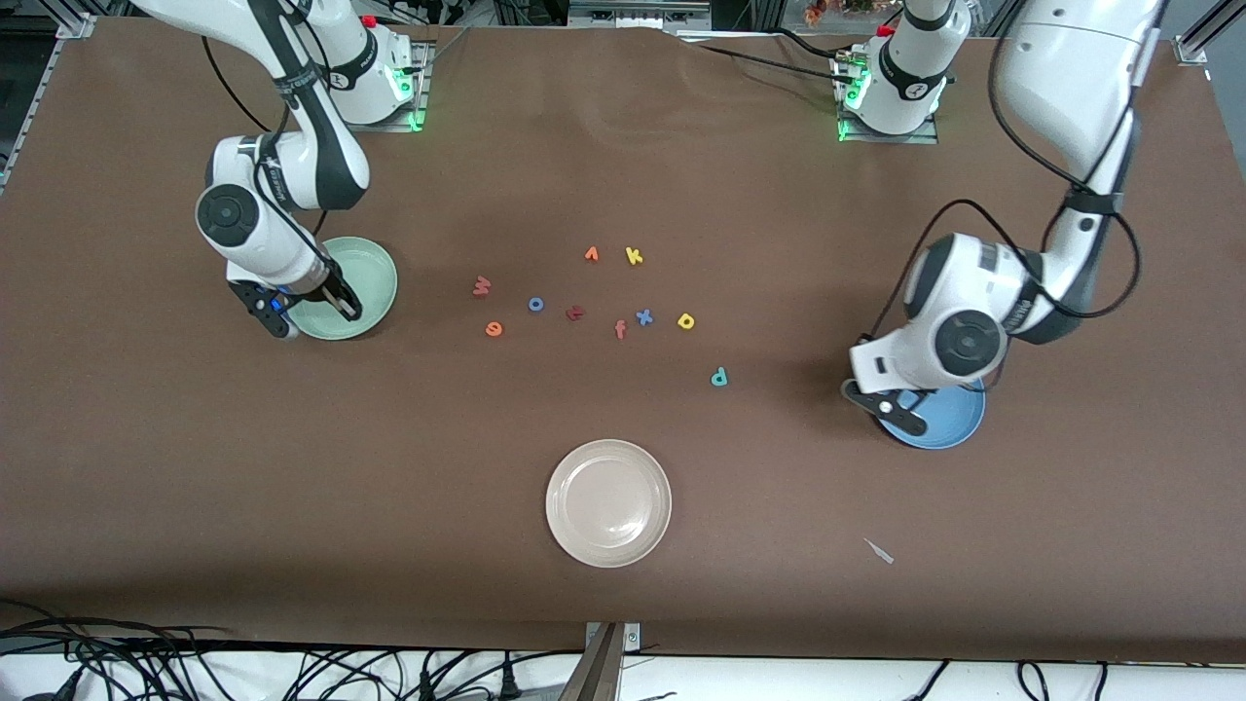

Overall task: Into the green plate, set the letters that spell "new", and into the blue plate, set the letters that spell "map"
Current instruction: 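Drop the green n and blue E onto the green and blue plates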

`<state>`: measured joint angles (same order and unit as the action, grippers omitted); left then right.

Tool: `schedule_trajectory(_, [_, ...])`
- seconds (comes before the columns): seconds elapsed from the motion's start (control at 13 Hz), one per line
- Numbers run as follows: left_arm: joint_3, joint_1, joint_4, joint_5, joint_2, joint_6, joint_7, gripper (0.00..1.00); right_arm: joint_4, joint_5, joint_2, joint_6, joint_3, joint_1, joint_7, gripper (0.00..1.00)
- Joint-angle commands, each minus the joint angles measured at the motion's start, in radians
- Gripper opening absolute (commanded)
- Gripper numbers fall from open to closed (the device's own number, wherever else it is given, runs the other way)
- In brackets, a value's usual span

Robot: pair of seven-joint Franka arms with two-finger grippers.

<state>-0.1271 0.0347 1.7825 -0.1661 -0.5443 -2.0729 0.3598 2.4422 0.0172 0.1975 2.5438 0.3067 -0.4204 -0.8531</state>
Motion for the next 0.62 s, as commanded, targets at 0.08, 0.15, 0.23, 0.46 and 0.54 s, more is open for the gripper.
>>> schedule_trajectory(0.08, [-0.014, -0.062, -0.069, -0.061, -0.081, -0.006, 0.133, 0.39, 0.07, 0.017, -0.02, 0.079, 0.015, -0.004, 0.063, 0.99])
schedule_trajectory(0.15, [-0.014, -0.062, -0.071, -0.055, -0.085, -0.007, 0.127, 0.83, 0.064, 0.017, -0.024, 0.069, 0.018, -0.004, 0.063, 1.0])
schedule_trajectory(0.23, [-0.016, -0.061, -0.075, -0.046, -0.08, -0.004, 0.107, 1.0, 0.052, 0.017, -0.029, 0.049, 0.017, -0.004, 0.063, 1.0])
schedule_trajectory(0.46, [-0.025, -0.032, -0.109, 0.031, -0.072, 0.04, -0.067, 1.0, -0.055, 0.024, -0.024, -0.075, 0.006, -0.018, 0.005, 1.0])
schedule_trajectory(0.54, [-0.029, -0.01, -0.107, 0.052, -0.072, 0.04, -0.164, 1.0, -0.105, 0.049, -0.017, -0.117, -0.015, -0.033, -0.044, 1.0])
